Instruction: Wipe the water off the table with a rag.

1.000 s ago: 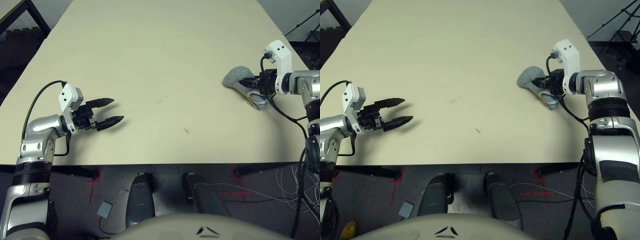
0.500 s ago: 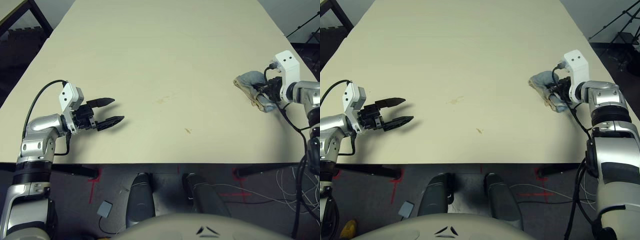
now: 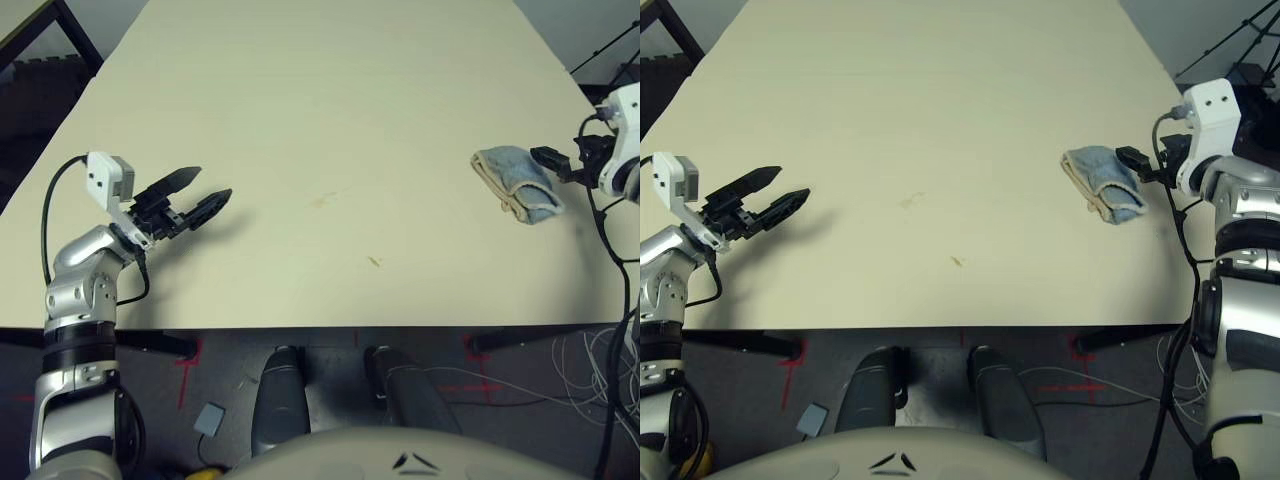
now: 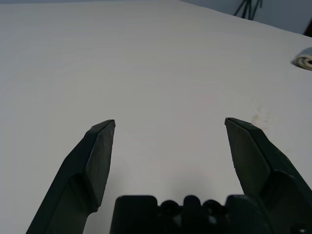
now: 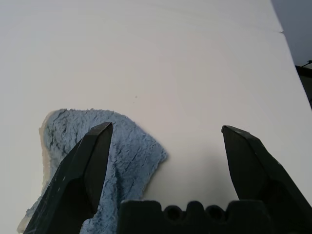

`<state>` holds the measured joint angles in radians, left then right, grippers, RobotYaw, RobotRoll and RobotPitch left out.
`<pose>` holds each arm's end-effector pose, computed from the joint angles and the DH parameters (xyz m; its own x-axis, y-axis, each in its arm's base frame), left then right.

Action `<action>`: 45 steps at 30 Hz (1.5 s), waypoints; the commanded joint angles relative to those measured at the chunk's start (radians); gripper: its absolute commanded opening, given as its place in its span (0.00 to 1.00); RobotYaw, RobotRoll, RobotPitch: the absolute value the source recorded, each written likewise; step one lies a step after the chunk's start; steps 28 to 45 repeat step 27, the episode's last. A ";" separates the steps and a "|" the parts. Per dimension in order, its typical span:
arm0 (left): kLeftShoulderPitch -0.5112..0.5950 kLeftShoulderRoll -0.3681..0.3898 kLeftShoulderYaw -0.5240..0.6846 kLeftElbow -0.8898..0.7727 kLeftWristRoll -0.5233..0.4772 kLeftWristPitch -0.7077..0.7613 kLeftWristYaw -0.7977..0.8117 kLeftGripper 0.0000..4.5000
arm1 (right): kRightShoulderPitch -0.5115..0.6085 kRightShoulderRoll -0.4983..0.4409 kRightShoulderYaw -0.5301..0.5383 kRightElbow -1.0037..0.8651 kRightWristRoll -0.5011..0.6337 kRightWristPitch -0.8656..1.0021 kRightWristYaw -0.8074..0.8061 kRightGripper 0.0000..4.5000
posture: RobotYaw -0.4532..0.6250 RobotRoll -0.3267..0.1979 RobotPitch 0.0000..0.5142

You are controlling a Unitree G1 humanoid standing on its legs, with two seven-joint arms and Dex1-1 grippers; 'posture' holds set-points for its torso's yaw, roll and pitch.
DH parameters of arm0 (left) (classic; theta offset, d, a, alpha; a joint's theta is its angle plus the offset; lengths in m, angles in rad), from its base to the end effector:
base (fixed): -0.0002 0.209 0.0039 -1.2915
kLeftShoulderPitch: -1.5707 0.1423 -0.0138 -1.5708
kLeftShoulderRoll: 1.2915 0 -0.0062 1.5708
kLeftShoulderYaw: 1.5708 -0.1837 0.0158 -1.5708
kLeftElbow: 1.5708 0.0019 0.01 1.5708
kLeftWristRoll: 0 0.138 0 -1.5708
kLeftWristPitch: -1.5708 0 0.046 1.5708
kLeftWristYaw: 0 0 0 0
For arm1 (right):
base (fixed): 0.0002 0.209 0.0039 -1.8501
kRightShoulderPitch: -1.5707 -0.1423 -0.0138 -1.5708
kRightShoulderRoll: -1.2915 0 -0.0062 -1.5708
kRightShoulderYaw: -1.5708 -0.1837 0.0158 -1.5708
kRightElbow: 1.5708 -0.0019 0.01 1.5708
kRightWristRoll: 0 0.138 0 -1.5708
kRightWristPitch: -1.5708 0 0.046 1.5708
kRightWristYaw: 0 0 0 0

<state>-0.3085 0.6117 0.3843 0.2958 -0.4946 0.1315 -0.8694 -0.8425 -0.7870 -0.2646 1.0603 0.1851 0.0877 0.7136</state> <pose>0.2384 0.3294 0.1331 0.8832 -0.4555 0.1118 0.4538 0.8901 0.0417 0.2914 -0.3649 0.1722 0.9825 0.1160 -0.1458 -0.1305 0.9870 -0.0943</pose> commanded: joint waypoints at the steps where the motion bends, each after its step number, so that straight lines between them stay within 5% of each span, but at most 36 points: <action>1: -0.014 -0.007 0.042 0.055 0.040 -0.052 0.114 1.00 | 0.030 0.009 -0.069 0.007 0.057 -0.088 0.018 1.00 | 0.39 0.62 0.32; 16: -0.158 0.020 0.081 0.299 0.125 -0.224 0.365 1.00 | 0.181 0.037 -0.244 0.061 0.186 -0.278 0.005 1.00 | 0.39 0.62 0.33; 45: -0.206 0.028 0.064 0.385 0.141 -0.269 0.361 1.00 | 0.180 0.059 -0.246 0.032 0.210 -0.298 0.002 1.00 | 0.38 0.62 0.33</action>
